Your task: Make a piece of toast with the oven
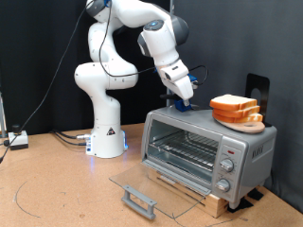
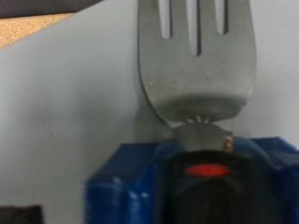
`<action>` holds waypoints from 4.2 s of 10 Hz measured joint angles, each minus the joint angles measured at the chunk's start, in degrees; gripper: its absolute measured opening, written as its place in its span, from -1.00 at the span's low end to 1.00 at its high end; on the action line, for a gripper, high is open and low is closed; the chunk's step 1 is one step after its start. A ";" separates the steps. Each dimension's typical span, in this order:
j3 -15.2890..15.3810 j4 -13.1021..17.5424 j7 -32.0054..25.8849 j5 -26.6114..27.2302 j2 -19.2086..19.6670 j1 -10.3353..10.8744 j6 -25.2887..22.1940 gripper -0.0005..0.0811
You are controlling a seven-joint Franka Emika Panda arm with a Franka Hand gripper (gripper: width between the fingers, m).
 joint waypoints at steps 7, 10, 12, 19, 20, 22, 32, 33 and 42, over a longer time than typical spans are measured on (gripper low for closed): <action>0.02 0.13 -0.98 -1.16 0.07 -1.67 0.13 0.18; 0.46 -0.18 -4.21 -1.15 0.16 -1.82 1.62 0.18; 0.63 -0.23 -5.82 -1.02 0.16 -1.81 2.17 0.54; 0.73 -0.65 -5.51 -0.72 0.14 -1.90 2.33 0.99; 0.83 -0.85 -4.56 0.03 0.11 -1.94 2.79 0.99; 0.97 -1.25 -3.46 1.82 -0.04 -1.93 3.98 0.99; 0.74 -1.29 -2.57 2.22 -0.04 -2.12 2.44 0.42; 0.74 -1.27 -2.13 2.22 -0.01 -2.33 2.44 0.42; 1.09 -1.01 -2.83 2.26 0.30 -3.48 2.67 0.22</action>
